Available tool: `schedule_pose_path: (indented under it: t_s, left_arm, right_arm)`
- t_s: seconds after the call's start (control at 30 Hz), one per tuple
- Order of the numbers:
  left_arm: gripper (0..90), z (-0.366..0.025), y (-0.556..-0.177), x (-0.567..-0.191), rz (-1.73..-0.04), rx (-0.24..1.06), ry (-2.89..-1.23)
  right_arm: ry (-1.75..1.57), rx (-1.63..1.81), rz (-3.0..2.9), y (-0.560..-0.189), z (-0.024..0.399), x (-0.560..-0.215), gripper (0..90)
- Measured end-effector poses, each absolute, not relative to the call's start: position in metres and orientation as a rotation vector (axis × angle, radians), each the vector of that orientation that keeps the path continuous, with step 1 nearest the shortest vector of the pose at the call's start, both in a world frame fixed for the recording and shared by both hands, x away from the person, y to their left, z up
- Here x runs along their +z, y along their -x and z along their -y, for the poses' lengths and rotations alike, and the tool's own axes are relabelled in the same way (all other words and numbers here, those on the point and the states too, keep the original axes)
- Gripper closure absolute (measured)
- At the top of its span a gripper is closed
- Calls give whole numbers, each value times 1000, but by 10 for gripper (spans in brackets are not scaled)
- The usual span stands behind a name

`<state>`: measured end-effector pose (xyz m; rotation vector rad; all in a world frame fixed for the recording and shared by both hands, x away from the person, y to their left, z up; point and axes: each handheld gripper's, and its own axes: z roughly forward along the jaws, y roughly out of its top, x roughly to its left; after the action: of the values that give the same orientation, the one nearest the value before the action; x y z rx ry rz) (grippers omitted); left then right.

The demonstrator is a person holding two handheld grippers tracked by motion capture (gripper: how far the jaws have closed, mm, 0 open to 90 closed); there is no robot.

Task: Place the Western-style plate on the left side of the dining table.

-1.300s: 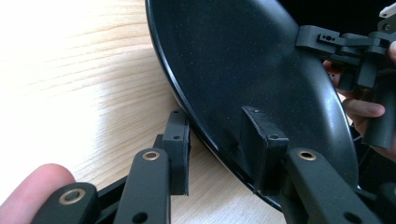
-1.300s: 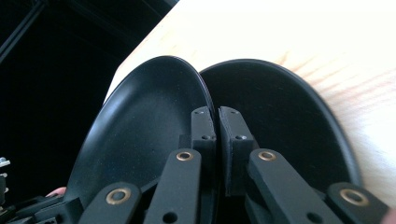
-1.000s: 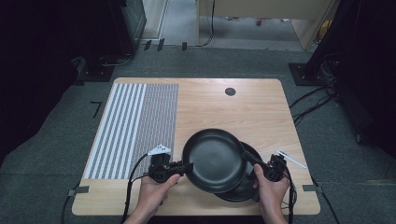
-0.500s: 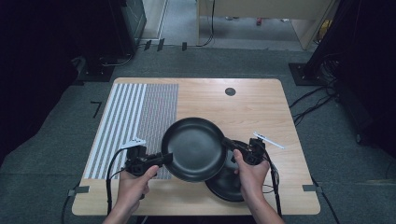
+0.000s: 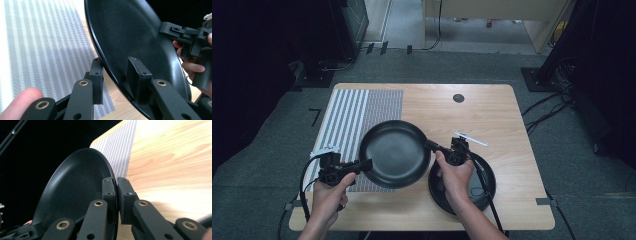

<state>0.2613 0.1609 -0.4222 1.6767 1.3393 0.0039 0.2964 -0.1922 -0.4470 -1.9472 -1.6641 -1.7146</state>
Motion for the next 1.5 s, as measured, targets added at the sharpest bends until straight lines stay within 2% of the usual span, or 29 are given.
schedule_pose_path:
  t_s: [0.7,1.5]
  left_arm:
    - [678,-242,-284,-423,-1442,76,-1605]
    - [680,-270,-345,-474,-1575,20,-1570]
  right_arm:
    - [1887,-1647,1696,-344,101,-449,855]
    - [2003,-1545,1700,-399,59,-496,848]
